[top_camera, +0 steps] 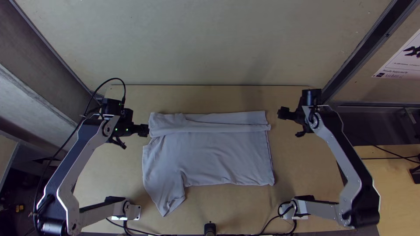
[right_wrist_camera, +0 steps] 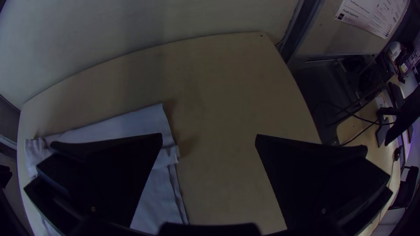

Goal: Fold the t-shirt

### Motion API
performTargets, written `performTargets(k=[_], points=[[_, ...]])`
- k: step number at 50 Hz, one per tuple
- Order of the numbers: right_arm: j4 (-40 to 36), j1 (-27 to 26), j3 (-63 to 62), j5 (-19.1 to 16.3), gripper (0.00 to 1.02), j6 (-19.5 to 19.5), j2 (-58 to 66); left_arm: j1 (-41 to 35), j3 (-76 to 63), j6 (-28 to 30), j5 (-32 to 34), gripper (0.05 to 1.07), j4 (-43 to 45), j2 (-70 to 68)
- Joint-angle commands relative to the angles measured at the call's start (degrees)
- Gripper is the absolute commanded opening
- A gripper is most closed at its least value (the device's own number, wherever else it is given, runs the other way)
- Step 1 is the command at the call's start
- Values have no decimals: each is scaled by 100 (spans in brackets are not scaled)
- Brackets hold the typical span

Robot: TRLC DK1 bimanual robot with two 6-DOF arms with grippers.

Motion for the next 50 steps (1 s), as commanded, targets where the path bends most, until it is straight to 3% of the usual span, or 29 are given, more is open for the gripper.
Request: performTargets(k=[1,15,26,33,43,50], points=[[-428,-4,-91,33,99,-62,-439,-211,112,88,54,102,-712,-427],[-1034,163,-338,-20,99,-44,-1071,-1046,-547,-545,54,102,-2285,-1069],[-1342,418,-452,-37,99,-88,-1203,-1881,-1162,-1309,63,102,-2804,-1403],[-1342,470,-654,-46,99,-88,-1256,-2250,-1496,-1397,98,102,-2997,-1385],[-1342,567,-830,-55,99,-88,-1300,-3428,-1865,-2232,115,102,-3305,-1051],[-1342,576,-988,-134,99,-88,-1361,-3665,-2032,-2399,195,102,-3226,-796]])
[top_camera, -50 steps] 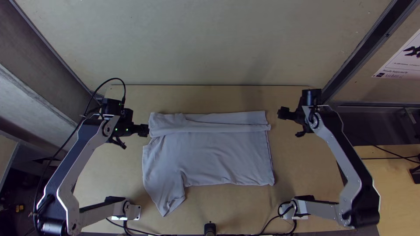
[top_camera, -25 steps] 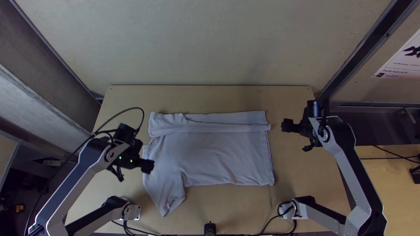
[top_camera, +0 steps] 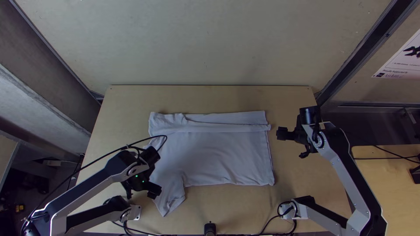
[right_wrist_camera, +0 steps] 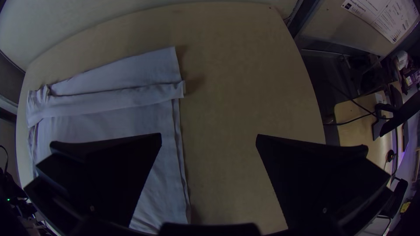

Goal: Fold the t-shirt

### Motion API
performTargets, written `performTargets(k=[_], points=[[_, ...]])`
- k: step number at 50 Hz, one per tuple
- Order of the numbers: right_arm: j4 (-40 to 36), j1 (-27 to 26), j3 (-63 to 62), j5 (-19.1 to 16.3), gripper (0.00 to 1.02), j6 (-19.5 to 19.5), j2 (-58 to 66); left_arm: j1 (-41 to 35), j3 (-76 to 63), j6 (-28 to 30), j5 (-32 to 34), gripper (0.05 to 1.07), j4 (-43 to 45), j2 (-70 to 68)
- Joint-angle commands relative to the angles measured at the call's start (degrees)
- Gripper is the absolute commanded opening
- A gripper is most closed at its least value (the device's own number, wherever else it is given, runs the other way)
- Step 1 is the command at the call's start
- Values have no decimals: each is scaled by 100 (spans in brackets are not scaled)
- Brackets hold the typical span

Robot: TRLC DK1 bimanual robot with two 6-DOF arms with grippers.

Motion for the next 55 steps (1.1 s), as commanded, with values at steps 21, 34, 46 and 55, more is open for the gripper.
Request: performTargets(k=[21,34,46,55], points=[[42,93,-671,-233,99,-167,-52,-357,-752,119,107,102,1029,849],[69,84,-891,-242,97,-396,-78,-463,-761,251,99,89,1117,1394],[69,93,-1330,-541,95,-431,-210,-577,-813,286,99,78,1275,1561],[69,119,-1568,-602,95,-431,-245,-612,-822,286,99,49,1557,1525]])
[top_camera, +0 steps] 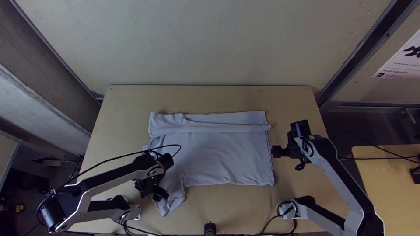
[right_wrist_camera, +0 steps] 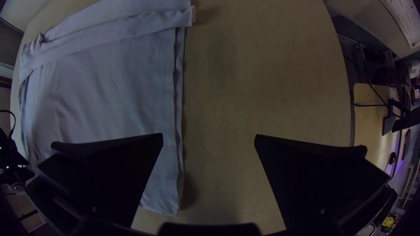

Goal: Fold the t-shirt

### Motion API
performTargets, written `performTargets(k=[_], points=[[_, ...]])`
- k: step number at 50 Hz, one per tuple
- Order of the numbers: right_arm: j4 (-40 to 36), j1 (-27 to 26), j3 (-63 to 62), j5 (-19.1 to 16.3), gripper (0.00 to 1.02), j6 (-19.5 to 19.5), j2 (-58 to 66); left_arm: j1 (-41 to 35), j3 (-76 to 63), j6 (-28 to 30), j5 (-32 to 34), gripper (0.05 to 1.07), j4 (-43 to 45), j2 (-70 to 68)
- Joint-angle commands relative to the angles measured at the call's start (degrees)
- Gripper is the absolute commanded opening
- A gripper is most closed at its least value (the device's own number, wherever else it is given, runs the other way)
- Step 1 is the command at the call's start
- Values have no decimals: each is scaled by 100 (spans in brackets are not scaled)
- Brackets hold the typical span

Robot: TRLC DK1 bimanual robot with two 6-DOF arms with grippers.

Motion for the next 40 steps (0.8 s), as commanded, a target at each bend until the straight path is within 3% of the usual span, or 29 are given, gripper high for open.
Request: performTargets(k=[1,5,10,27,40], points=[[5,100,-221,-60,95,-61,-99,-66,-160,56,40,46,247,48],[-12,144,-301,-60,94,-88,-108,-136,-195,65,31,34,247,22],[-30,196,-432,-122,90,-97,-134,-224,-204,223,-13,8,362,-137],[-294,610,-749,-473,83,-88,139,-163,-186,267,-4,8,379,-286],[-988,935,-678,-772,83,-79,736,-127,-230,258,-13,8,379,-418]])
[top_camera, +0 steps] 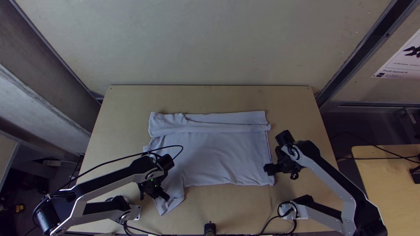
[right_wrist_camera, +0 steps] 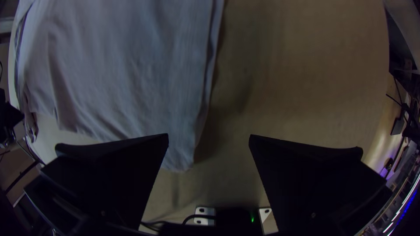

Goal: Fold the t-shirt

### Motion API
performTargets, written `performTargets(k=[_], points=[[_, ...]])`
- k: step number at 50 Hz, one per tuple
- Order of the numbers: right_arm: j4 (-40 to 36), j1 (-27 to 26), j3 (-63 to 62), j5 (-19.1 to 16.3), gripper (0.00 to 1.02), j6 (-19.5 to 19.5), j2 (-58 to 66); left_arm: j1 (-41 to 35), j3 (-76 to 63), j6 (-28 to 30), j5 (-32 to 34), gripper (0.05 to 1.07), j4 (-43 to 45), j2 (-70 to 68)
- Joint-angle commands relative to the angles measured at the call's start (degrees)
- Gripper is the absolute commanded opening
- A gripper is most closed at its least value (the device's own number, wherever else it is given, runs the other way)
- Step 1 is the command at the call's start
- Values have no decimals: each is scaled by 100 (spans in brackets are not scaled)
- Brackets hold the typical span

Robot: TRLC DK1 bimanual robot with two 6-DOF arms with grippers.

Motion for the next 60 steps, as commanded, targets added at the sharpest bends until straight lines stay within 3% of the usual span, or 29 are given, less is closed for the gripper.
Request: performTargets(k=[1,12,26,32,36,60], points=[[-249,179,-38,-112,83,-24,234,61,-176,42,-37,8,95,-88],[-276,477,-196,-323,83,64,497,149,-193,51,-28,8,86,-123],[-197,521,-205,-710,53,20,910,192,-141,60,-37,8,69,-114],[-109,644,-196,-798,28,2,937,236,-44,112,-37,8,25,-114],[32,671,-179,-798,2,-15,805,412,62,235,-46,8,-81,-167],[-205,-94,243,-745,2,-393,401,2144,659,1281,-46,8,-564,-879]])
